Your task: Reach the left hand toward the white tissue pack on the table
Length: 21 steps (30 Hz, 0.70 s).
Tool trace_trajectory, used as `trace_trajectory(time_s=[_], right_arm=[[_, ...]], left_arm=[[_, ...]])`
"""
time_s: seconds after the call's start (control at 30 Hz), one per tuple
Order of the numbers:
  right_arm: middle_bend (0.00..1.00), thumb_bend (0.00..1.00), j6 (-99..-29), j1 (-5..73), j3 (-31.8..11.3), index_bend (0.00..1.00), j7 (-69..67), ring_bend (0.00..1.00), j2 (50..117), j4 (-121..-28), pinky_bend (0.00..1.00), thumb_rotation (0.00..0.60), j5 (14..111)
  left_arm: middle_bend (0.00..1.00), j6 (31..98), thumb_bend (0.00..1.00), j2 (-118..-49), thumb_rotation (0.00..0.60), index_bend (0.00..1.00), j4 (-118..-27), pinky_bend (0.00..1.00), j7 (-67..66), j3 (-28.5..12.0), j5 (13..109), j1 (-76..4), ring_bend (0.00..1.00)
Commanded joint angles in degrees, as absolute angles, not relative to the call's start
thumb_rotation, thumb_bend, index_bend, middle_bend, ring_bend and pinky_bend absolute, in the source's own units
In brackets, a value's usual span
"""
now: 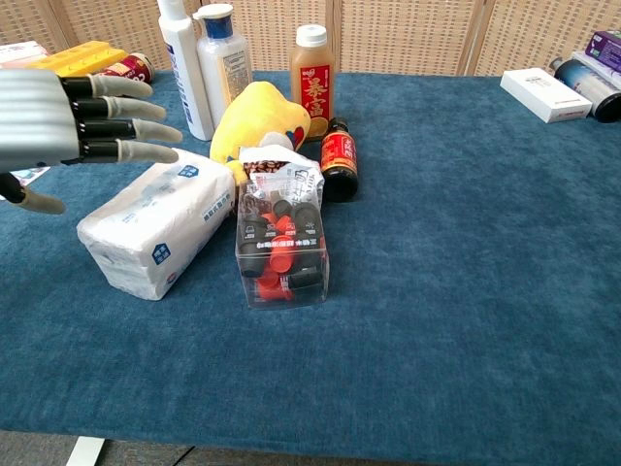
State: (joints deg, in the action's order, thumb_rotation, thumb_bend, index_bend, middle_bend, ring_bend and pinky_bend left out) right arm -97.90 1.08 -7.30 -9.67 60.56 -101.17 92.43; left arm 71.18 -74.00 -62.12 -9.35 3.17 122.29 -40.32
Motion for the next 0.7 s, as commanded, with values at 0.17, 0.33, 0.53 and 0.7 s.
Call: trace_trajectory(time_s=[0.17,0.33,0.53,0.7], right_arm=[[0.00,0.00,-97.86,1.02,-7.64,0.00,-11.00,0.00,60.13,-101.03,0.00,0.600,91.75],[0.00,0.00,-98.03,0.96,-7.79,0.00,-11.87,0.00,59.87,-101.05,0.00,0.600,91.70],[0.00,0.00,-98.08,0.87,-7.78,0.00,-12.46,0.00,59.66,-101.18,0.00,0.600,91.69],[0.00,0.00,-98.37,0.71,-7.77,0.00,-13.11,0.00,59.51,-101.27,0.00,0.600,91.85]], left_arm=[[0.00,66.55,0.00,-75.84,0.600,0.00,-63.27,0.00,-11.90,4.43,122.20,-44.04,0.00],[0.00,63.37,0.00,-77.14,0.600,0.00,-63.85,0.00,-13.98,5.91,122.35,-45.83,0.00],[0.01,62.89,0.00,-79.32,0.600,0.12,-63.95,0.14,-16.06,6.66,122.09,-46.74,0.01],[0.77,64.02,0.02,-80.90,0.600,0.81,-62.87,0.74,-17.15,6.98,121.39,-46.54,0.67]])
